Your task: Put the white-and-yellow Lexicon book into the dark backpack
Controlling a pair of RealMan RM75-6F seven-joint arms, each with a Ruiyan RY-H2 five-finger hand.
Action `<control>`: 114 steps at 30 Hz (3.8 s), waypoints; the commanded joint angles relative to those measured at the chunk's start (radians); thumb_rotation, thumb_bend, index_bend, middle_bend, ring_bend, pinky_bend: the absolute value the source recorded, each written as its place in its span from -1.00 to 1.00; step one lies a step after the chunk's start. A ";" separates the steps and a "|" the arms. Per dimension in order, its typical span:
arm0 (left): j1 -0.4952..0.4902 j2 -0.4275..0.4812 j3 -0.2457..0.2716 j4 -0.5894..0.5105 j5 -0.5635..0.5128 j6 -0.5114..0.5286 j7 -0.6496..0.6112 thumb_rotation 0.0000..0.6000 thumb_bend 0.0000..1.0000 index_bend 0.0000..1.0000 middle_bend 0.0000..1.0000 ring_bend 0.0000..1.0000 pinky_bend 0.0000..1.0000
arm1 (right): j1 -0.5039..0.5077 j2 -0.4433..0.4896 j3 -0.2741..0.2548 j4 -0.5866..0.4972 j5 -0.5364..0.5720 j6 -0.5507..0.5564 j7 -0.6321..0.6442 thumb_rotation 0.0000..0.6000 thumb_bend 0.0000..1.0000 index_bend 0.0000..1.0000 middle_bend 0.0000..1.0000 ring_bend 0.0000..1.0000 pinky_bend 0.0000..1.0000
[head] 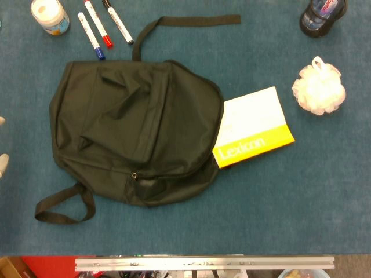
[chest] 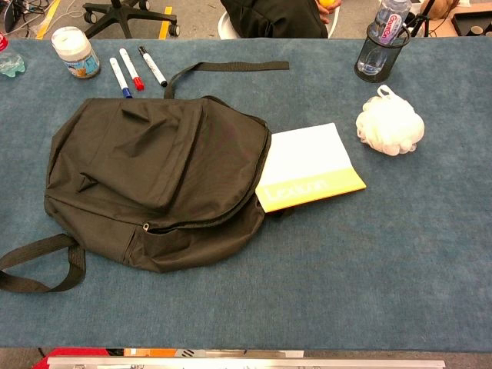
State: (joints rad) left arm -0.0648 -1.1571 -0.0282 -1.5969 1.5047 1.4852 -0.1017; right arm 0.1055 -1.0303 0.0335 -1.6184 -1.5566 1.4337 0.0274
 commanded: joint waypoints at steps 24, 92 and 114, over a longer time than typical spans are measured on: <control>0.002 0.007 0.012 -0.011 0.020 0.010 -0.008 1.00 -0.48 -0.48 -0.58 -0.66 -0.61 | 0.169 -0.055 0.002 -0.100 -0.081 -0.204 -0.150 1.00 -0.85 -0.08 -0.11 -0.36 -0.10; 0.015 0.044 0.071 0.014 0.080 -0.006 -0.166 1.00 -0.48 -0.48 -0.58 -0.66 -0.61 | 0.346 -0.819 0.017 0.393 0.117 -0.246 -0.562 1.00 -0.53 -0.42 -0.40 -0.70 -0.50; 0.000 0.068 0.083 0.002 0.081 -0.040 -0.190 1.00 -0.48 -0.48 -0.58 -0.66 -0.61 | 0.352 -0.837 0.055 0.467 0.075 -0.180 -0.459 1.00 -0.43 -0.07 -0.13 -0.54 -0.36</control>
State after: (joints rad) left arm -0.0641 -1.0894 0.0542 -1.5946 1.5854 1.4456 -0.2925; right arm 0.4563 -1.8668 0.0875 -1.1529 -1.4811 1.2524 -0.4319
